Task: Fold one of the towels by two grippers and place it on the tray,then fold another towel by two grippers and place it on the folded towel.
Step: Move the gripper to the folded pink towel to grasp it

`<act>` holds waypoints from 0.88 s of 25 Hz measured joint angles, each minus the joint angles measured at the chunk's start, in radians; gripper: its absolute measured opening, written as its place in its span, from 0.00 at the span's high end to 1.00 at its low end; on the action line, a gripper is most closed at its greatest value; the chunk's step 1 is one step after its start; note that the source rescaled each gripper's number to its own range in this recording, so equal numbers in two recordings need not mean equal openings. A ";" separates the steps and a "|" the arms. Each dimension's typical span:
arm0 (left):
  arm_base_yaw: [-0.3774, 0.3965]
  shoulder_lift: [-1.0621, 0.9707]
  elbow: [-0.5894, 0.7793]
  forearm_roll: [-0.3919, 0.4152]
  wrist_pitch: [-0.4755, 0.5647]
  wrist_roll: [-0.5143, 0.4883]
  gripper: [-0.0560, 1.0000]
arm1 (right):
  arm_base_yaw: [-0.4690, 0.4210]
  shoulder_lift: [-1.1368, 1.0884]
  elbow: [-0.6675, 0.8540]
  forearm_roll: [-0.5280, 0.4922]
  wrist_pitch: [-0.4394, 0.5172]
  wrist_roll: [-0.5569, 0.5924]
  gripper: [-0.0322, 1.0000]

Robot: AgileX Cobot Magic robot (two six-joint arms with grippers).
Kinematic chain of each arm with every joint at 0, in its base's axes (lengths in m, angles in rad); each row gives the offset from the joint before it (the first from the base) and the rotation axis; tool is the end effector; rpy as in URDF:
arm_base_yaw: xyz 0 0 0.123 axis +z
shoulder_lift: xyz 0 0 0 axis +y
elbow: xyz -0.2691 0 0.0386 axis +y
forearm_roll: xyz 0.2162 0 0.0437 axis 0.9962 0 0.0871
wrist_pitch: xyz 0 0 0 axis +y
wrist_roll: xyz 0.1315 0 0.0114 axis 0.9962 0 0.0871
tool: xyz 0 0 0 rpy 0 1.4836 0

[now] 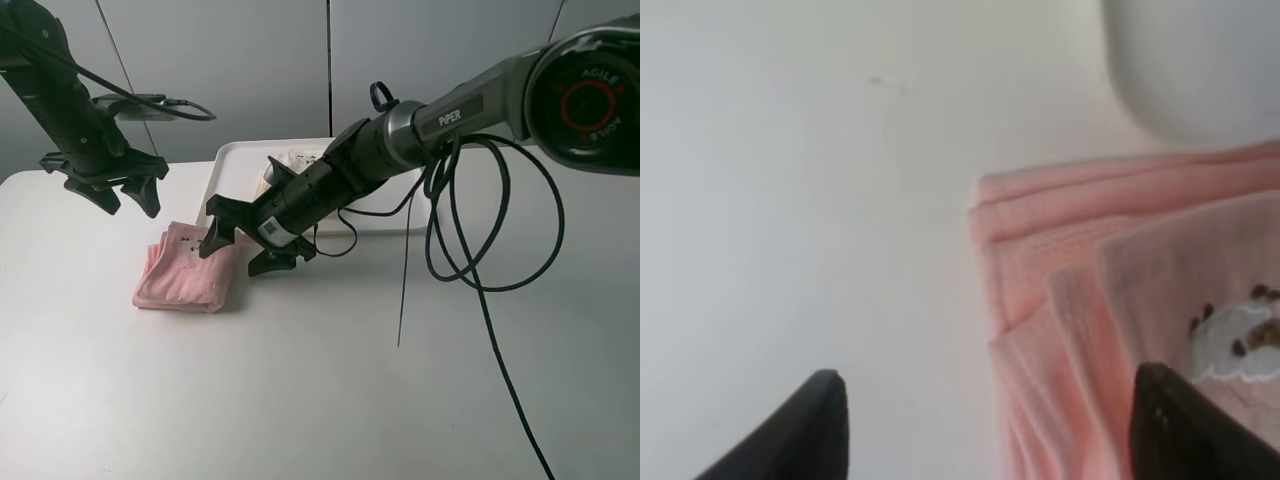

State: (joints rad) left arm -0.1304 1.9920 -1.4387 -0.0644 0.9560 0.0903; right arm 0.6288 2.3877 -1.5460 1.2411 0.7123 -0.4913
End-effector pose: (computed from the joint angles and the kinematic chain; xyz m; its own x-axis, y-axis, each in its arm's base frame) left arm 0.3677 -0.0552 0.1460 -0.9717 0.1809 -0.1517 0.1895 0.9809 -0.0440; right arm 0.3182 0.3324 0.0582 -0.9880 -0.1267 -0.0879 -0.1502 0.6614 0.7348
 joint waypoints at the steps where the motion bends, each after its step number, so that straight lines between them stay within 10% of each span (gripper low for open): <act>1: 0.000 0.000 0.000 -0.009 -0.002 0.005 0.19 | 0.002 0.006 0.000 0.000 0.000 0.006 0.20; 15: 0.000 0.000 0.000 -0.016 -0.006 0.011 0.19 | 0.036 0.032 -0.004 0.025 -0.037 0.028 0.38; 22: 0.000 0.000 0.000 -0.016 -0.006 0.016 0.19 | 0.037 0.046 -0.004 0.019 -0.055 -0.001 0.87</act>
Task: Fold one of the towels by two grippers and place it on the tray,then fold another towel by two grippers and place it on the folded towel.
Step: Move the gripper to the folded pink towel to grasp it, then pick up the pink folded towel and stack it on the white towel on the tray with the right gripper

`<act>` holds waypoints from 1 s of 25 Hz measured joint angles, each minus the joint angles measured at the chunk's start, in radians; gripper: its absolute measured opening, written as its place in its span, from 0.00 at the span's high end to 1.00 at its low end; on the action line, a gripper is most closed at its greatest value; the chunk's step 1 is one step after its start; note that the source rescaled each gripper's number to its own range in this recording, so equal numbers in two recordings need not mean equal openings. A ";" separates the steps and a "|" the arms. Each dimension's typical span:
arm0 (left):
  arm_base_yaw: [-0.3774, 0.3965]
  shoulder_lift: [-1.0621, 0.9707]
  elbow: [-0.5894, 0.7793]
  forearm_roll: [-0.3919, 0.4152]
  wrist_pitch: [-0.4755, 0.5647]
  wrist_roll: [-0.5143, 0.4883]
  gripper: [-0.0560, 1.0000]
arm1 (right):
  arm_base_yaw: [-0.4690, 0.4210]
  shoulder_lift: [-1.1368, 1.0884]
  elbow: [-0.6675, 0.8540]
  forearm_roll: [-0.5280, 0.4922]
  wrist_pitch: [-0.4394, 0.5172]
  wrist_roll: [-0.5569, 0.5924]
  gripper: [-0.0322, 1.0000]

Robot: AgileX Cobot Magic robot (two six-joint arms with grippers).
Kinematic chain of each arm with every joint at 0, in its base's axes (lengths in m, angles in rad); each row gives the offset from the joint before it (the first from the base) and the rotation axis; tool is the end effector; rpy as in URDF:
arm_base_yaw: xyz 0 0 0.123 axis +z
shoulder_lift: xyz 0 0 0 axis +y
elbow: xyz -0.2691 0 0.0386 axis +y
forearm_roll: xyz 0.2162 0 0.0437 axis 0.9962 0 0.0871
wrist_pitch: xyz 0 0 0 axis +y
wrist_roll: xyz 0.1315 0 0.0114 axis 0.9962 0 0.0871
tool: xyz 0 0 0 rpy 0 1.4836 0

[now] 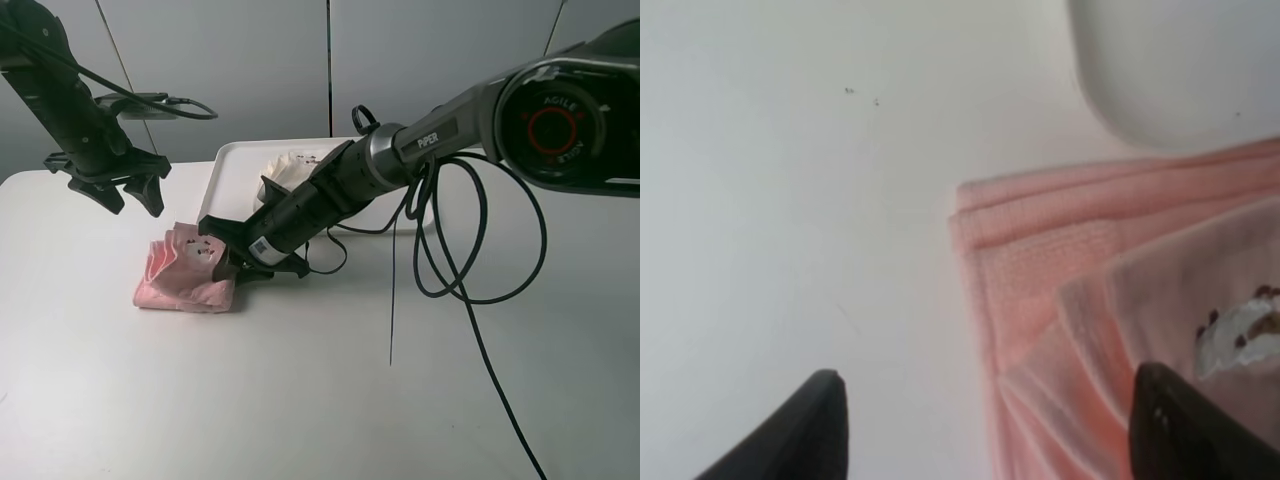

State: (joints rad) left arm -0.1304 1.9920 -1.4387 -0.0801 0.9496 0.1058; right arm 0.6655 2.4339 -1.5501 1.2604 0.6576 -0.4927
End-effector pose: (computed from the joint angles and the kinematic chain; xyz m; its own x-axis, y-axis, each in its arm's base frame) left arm 0.3683 -0.0570 0.1462 -0.9694 0.1866 -0.1595 0.1974 0.9788 -0.0549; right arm 0.3111 0.3419 0.0373 -0.9900 -0.1167 -0.0788 -0.1377 0.6872 0.7133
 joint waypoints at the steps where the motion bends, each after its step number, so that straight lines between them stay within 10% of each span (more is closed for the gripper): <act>1: 0.000 0.000 0.000 0.000 0.000 0.002 0.19 | 0.000 0.000 0.000 0.000 0.000 -0.012 0.90; 9: 0.000 0.000 0.000 0.006 0.000 0.020 0.19 | 0.001 -0.044 0.000 -0.082 0.019 -0.067 0.90; 25: 0.115 -0.004 -0.002 -0.093 0.041 0.099 0.19 | -0.003 -0.194 -0.211 -0.708 0.094 0.172 0.90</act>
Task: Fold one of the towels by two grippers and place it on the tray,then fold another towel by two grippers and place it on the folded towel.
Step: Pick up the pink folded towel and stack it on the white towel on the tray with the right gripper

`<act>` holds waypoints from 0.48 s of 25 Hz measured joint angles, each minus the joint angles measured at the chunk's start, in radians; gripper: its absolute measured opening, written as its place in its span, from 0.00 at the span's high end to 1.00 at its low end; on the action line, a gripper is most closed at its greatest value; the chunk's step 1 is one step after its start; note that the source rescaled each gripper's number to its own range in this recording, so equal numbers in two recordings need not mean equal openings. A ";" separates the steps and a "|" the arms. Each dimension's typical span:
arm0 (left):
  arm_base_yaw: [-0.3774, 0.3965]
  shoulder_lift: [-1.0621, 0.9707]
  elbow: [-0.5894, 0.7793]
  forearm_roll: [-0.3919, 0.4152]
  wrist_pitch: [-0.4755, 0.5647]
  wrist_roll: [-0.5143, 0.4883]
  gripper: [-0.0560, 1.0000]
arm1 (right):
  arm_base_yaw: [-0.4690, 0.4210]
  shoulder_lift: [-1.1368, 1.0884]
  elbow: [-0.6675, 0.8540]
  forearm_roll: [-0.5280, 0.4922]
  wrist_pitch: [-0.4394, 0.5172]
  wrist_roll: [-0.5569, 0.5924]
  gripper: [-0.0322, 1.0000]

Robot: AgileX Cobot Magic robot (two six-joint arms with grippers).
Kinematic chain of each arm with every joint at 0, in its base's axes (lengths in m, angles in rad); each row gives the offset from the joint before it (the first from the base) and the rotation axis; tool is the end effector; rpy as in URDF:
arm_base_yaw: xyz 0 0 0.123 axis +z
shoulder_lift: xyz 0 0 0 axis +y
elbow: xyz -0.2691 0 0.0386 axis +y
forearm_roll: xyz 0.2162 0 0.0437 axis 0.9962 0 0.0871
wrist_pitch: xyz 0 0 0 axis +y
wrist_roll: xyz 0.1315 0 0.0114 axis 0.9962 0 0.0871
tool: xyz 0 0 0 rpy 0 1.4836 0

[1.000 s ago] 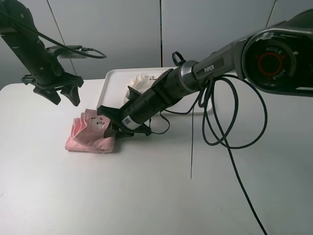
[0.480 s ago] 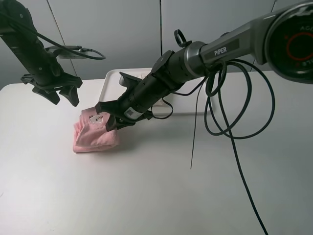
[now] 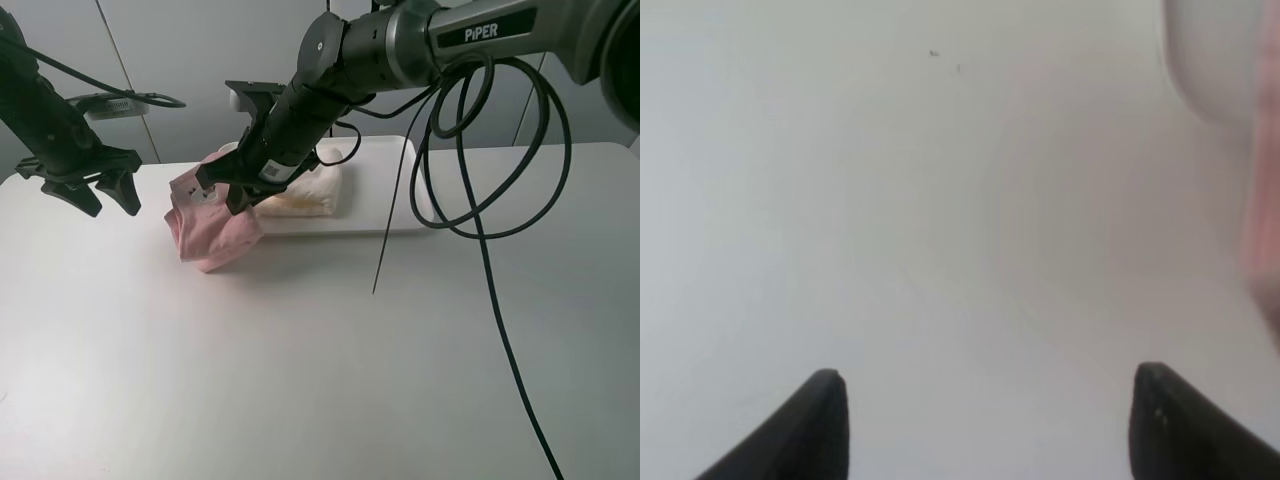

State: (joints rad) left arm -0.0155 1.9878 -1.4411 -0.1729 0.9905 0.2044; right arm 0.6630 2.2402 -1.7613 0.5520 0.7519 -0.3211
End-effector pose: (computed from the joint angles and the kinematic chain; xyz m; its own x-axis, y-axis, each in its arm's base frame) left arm 0.3679 -0.0247 0.1488 -0.9822 0.1228 -0.1421 0.1413 0.9817 -0.1280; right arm 0.3405 0.3259 0.1414 -0.7578 -0.4716 -0.4510 -0.6381 0.6802 0.3608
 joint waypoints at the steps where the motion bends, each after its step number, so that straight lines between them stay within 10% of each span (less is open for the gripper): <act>1: 0.002 -0.004 -0.002 -0.002 0.000 0.004 0.19 | -0.005 0.000 -0.025 -0.012 0.008 0.013 0.90; 12: 0.004 -0.010 -0.014 -0.010 -0.002 0.011 0.19 | -0.147 0.000 -0.169 0.125 0.060 0.076 0.90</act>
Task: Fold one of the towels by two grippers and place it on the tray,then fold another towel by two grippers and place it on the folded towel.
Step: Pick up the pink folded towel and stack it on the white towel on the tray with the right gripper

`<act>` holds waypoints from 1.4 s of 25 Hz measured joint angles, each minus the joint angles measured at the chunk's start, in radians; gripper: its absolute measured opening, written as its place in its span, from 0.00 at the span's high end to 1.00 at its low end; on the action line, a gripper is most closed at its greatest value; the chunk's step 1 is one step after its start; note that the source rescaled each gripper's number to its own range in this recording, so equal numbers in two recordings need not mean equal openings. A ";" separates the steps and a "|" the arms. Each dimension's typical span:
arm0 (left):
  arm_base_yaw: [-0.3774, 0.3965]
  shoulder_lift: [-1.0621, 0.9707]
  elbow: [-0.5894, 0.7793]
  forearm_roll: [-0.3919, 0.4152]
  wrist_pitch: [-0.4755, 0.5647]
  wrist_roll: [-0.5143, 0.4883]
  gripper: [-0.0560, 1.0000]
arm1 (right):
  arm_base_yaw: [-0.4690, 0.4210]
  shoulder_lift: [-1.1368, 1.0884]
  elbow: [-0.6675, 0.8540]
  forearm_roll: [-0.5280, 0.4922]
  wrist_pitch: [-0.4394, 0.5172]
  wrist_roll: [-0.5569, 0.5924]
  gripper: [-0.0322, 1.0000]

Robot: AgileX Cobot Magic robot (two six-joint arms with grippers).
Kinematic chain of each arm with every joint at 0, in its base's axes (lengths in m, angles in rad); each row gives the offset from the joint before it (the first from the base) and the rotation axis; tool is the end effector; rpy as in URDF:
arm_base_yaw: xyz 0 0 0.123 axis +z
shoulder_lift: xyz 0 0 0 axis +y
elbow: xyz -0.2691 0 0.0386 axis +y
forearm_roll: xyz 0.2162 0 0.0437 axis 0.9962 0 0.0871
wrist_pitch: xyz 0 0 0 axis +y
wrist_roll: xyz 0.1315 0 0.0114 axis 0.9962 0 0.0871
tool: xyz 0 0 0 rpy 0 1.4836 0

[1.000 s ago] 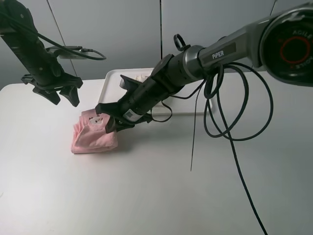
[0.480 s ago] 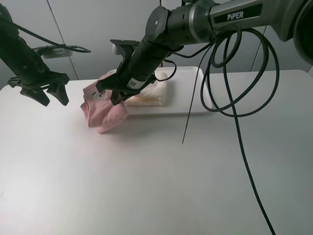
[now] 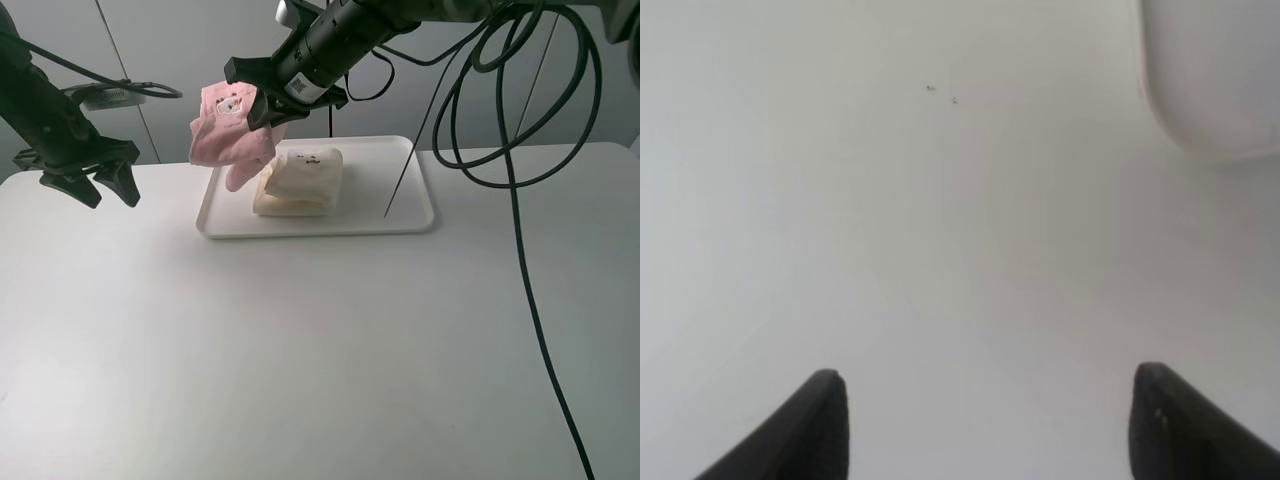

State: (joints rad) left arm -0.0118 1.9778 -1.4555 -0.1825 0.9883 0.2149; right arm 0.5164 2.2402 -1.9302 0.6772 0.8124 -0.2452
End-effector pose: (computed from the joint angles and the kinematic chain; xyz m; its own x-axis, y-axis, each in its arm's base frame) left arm 0.3709 -0.0244 0.1559 -0.9776 0.1237 -0.1705 0.1470 0.9804 -0.1312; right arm 0.3951 0.2934 0.1928 -0.8394 -0.2134 -0.4998 -0.4826 0.7157 0.5049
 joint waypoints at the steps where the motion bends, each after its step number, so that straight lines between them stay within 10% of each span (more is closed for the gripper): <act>1: 0.000 0.000 0.000 0.000 0.000 0.000 0.19 | -0.009 0.000 0.000 0.036 0.000 -0.007 0.90; 10: 0.000 0.000 0.000 -0.024 -0.001 0.020 0.19 | -0.063 0.044 -0.006 0.272 -0.033 -0.076 0.90; 29: 0.000 0.000 0.000 -0.034 -0.001 0.020 0.19 | -0.133 0.217 -0.007 0.159 -0.055 -0.086 0.89; 32: 0.000 0.000 0.000 -0.038 -0.001 0.020 0.19 | -0.133 0.217 -0.007 0.108 -0.075 -0.065 0.69; 35: 0.000 0.000 0.000 -0.041 -0.001 0.022 0.19 | -0.135 0.217 -0.007 0.088 -0.076 -0.057 0.27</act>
State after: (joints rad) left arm -0.0118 1.9778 -1.4555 -0.2234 0.9870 0.2369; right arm 0.3814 2.4571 -1.9377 0.7652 0.7359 -0.3023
